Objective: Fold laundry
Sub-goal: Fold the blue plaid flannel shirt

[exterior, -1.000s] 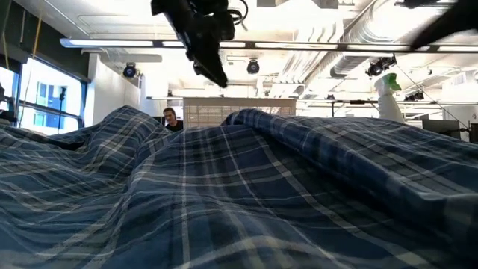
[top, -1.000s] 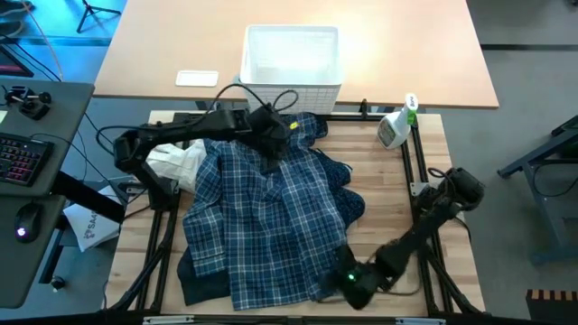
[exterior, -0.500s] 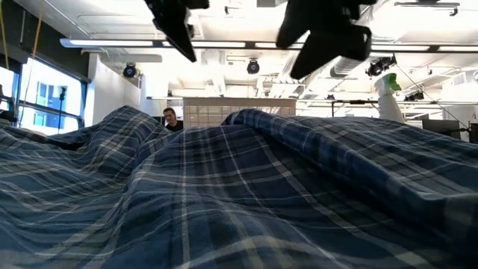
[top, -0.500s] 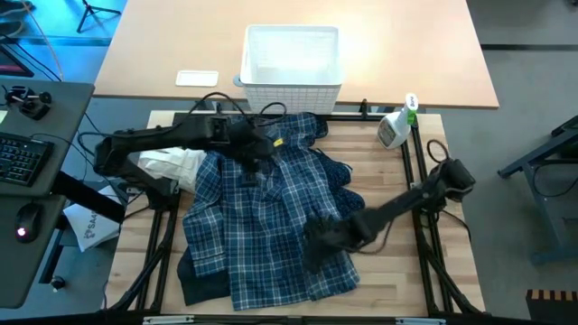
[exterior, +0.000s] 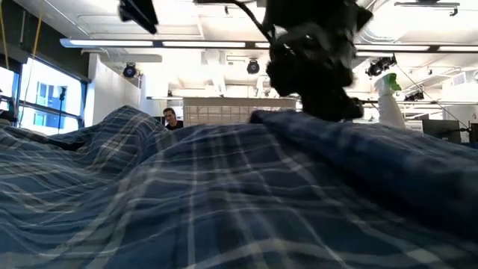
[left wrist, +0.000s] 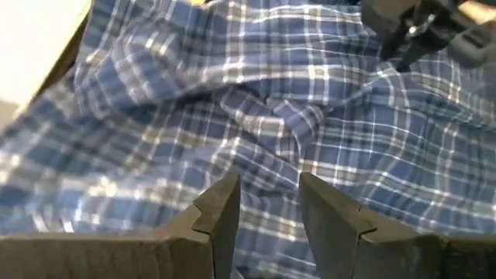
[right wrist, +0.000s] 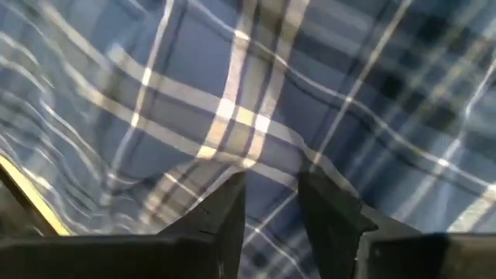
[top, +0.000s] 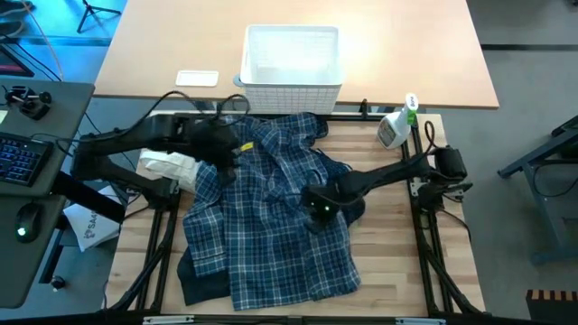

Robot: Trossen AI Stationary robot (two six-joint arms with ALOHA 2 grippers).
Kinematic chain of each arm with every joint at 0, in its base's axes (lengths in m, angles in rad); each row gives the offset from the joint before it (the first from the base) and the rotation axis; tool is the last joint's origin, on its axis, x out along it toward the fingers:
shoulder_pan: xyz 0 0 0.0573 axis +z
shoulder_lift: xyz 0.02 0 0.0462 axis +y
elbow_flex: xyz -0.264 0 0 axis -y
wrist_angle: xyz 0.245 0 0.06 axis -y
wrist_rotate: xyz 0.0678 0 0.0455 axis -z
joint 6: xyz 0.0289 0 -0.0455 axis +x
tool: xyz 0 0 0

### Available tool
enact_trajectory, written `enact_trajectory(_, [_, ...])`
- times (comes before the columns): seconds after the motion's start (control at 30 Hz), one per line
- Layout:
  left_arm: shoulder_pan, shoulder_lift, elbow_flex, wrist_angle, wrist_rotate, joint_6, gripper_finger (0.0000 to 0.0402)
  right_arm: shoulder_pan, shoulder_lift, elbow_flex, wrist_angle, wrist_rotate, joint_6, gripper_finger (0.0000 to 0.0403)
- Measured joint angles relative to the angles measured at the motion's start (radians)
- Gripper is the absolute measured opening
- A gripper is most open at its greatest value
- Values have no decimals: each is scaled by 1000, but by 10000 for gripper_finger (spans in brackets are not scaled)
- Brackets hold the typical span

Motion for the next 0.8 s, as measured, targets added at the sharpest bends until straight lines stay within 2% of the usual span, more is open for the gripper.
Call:
enact_trajectory(0.23, [-154,-20,-19,-27,-117,-305,121,41,-35,-121,-69,-80,-119,112])
enact_trajectory(0.37, [-233,-7,-59,-13,-120,-503,121,59,-161,-183,-53,-201,-257,112])
enact_trajectory(0.43, [-272,4,-87,-3,-127,-588,121,54,-252,-217,-79,-212,-301,112])
enact_trajectory(0.53, [-324,29,-113,1,-155,-708,121,-13,-405,-256,-75,-162,-312,112])
enact_trajectory(0.63, [-351,65,-131,5,-172,-800,121,-106,-537,-279,-28,-27,-275,112])
enact_trajectory(0.7, [-356,90,-133,9,-171,-839,121,-185,-584,-288,34,52,-231,112])
enact_trajectory(0.8, [-359,121,-133,33,-149,-879,121,-322,-589,-282,134,59,-251,122])
